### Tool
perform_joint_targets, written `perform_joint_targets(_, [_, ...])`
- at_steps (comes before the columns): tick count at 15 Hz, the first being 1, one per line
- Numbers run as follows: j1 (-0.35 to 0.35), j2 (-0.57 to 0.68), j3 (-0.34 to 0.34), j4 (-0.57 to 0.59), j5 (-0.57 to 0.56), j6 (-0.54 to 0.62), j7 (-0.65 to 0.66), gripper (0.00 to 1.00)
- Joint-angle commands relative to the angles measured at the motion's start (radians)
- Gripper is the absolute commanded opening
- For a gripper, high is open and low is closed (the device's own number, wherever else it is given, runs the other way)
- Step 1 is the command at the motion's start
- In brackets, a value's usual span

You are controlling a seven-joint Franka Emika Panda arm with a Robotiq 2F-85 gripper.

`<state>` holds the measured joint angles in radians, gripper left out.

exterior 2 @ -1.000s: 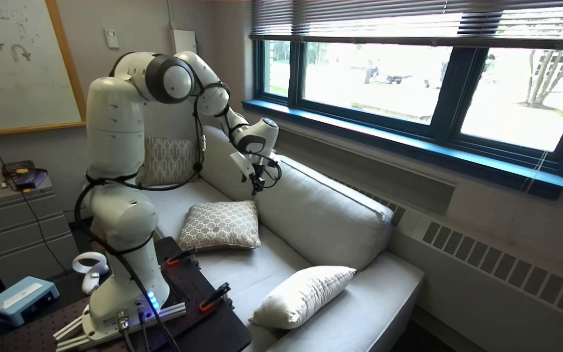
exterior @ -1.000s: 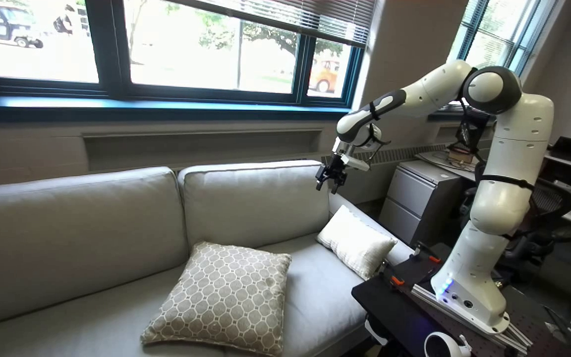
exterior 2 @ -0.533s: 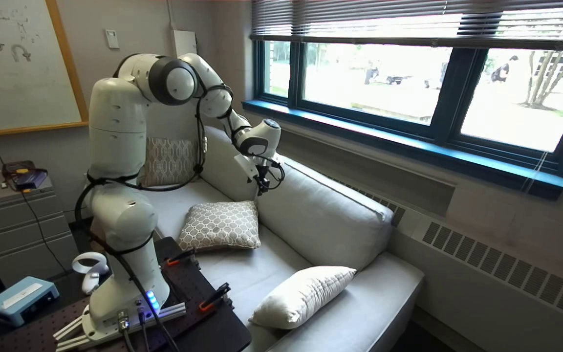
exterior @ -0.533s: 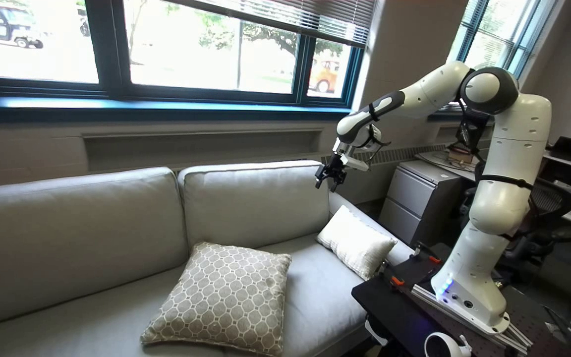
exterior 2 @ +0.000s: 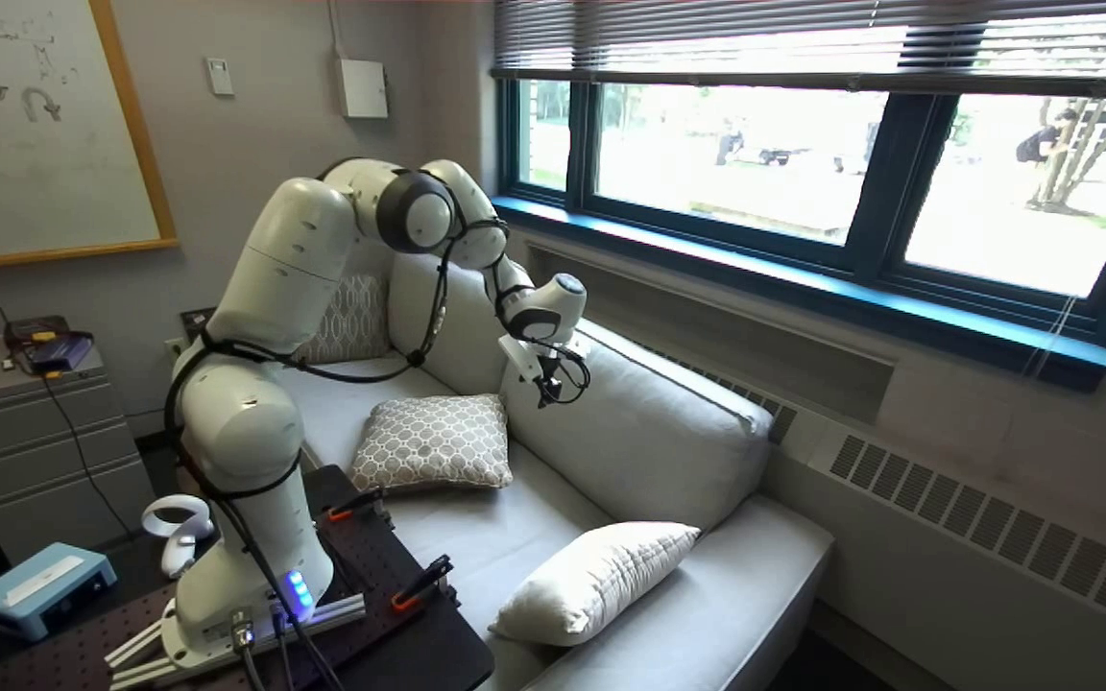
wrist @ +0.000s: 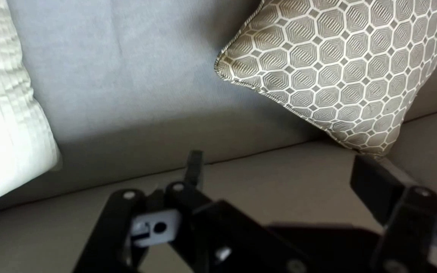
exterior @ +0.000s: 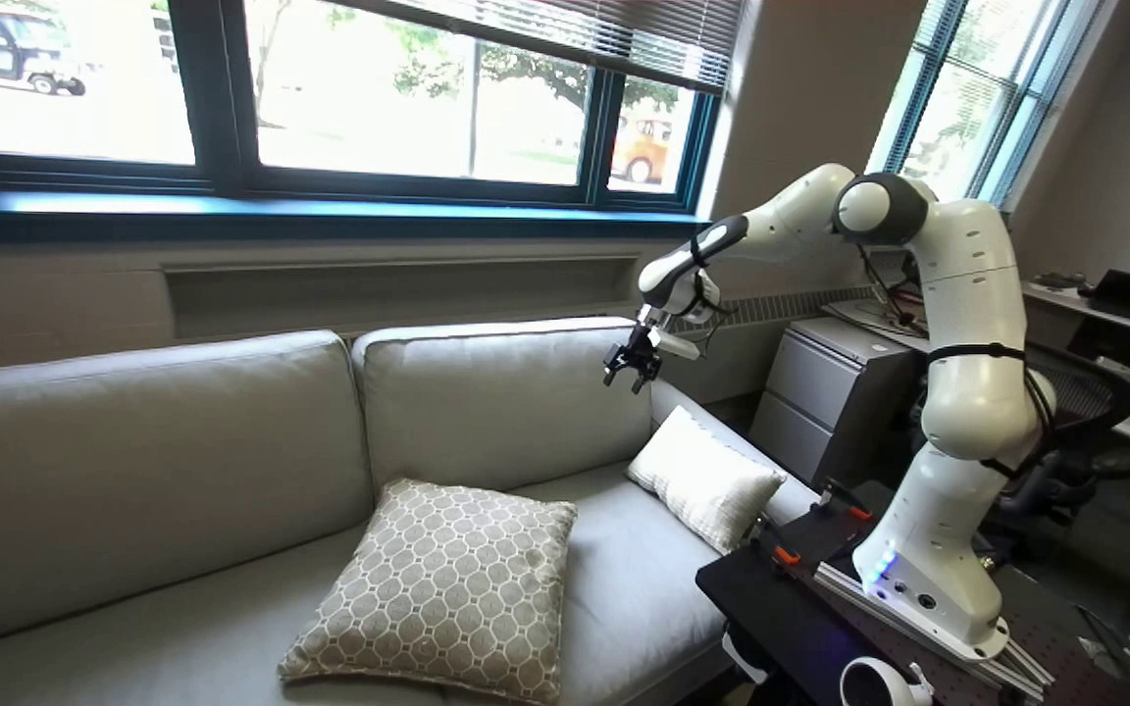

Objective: Move the pillow in the middle of the couch to the right side

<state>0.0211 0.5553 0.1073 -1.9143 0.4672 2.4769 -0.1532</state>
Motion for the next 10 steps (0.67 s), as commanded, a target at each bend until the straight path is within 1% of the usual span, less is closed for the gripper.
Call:
perform_joint_targets(1, [-0.051,0.229,0.044,0.25,-0.017,-0.068,0.005,1.0])
perform_joint_targets(7, [-0.095,0.515,0.077,0.56,-0.03,-0.203,0.007,1.0])
perform_joint_targets(10, [-0.094,0.633,0.084,0.699,-0.043,-0.286,0.014,1.0])
